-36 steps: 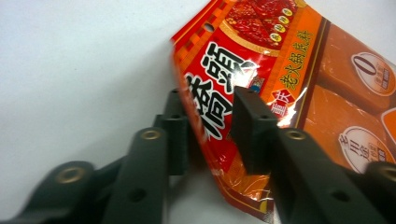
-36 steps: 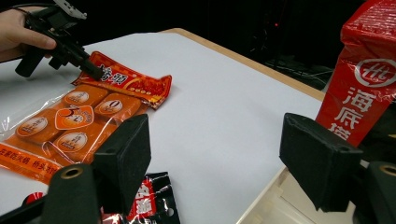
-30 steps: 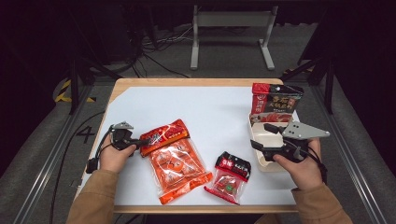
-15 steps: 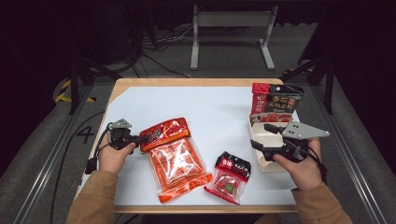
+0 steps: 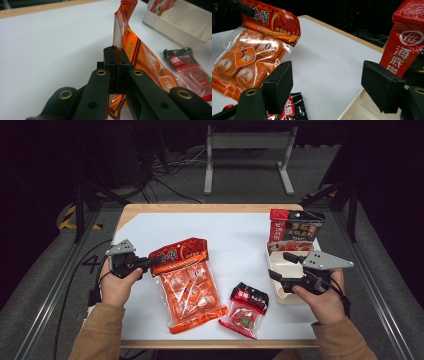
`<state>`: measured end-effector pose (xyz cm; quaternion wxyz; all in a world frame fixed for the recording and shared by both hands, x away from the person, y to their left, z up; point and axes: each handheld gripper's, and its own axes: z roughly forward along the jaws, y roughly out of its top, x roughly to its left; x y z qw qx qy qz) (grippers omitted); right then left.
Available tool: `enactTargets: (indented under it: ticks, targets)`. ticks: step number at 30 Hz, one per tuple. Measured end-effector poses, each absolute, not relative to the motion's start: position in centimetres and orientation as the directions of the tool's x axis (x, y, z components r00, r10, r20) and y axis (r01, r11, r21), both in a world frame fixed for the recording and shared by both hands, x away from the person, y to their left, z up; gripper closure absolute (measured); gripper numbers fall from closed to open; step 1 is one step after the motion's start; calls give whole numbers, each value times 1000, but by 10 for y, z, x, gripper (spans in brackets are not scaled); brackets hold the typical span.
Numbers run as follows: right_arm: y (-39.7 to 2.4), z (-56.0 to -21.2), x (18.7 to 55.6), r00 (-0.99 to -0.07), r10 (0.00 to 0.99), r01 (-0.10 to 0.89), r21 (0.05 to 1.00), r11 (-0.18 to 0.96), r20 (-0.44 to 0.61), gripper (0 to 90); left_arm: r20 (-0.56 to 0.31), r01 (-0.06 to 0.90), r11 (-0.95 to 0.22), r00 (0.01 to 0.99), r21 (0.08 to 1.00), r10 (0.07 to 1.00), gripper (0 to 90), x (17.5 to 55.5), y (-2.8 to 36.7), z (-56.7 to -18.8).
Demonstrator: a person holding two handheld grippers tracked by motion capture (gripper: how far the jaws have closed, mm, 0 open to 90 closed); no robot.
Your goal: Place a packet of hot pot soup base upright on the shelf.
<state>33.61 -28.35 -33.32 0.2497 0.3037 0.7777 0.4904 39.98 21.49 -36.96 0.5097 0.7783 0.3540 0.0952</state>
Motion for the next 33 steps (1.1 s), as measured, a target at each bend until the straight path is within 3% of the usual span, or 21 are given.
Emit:
enactTargets:
  ticks: [19,33]
  targets:
    - [-277,-330,333,-700,709,223,917,330,-84,268,-149,296,-197,829,935,540,900,364,194,-316]
    - [-267,-326,334,-746,662,195,927,320,-72,258,14,103,-225,885,969,466,900,332,173,-286]
